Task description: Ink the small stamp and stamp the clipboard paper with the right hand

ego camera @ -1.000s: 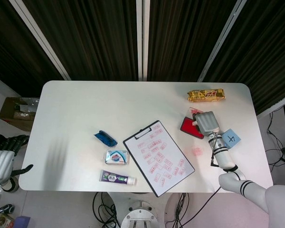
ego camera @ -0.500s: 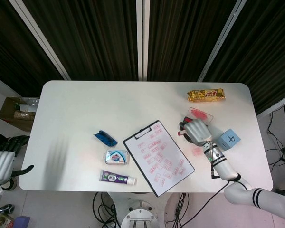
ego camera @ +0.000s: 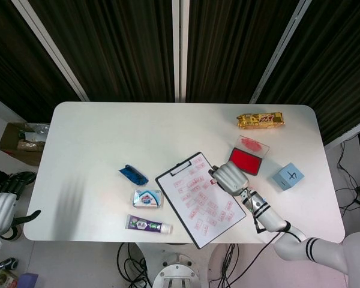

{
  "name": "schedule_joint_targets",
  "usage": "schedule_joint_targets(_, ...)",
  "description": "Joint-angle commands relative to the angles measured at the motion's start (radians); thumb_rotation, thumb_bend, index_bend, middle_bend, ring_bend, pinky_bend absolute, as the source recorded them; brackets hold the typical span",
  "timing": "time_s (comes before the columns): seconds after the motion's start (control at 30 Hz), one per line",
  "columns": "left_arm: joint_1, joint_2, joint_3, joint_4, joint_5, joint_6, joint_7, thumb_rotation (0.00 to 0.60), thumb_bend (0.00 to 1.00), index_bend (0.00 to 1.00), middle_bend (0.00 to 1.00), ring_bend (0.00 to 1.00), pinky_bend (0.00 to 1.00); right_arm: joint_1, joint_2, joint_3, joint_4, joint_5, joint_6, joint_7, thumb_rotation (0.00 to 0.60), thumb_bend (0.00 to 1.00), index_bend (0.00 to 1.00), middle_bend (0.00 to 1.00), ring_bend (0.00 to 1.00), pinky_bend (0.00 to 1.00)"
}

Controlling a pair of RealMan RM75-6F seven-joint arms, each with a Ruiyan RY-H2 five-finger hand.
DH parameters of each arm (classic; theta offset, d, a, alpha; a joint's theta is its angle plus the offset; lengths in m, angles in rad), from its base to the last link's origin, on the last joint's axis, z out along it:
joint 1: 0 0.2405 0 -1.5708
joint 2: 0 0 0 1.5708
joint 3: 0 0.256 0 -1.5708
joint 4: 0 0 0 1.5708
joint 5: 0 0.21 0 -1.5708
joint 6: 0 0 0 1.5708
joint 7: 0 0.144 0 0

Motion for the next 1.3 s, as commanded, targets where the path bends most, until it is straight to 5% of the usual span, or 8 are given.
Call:
schedule_joint_targets(0.03,0.001,0.001,-0.002,0.004,-0.003,0.001,-0.005,0.600,0.00,0.17,0.16,0.16,0.25,0.034,-0.061,0.044,0.063,0.055,-0.046,-0.014,0.600,0.38,0.90,0.77,0.74,0.90)
schedule_joint_targets(0.37,0.000,0.002,-0.005,0.020,-0.009,-0.004,-0.022,0.600,0.00,0.17,0.17,0.16,0.25,0.106,-0.157,0.097,0.179,0.134,-0.137,-0.046,0.600,0.38,0.91,0.77,0.74,0.90)
schedule_joint_targets(1.3,-0.001,0.010,-0.010,0.022,-0.010,-0.005,-0.025,0.600,0.00,0.17,0.16,0.16,0.25,0.151,-0.160,0.058,0.211,0.121,-0.166,-0.007,0.600,0.38,0.91,0.77,0.74,0.90)
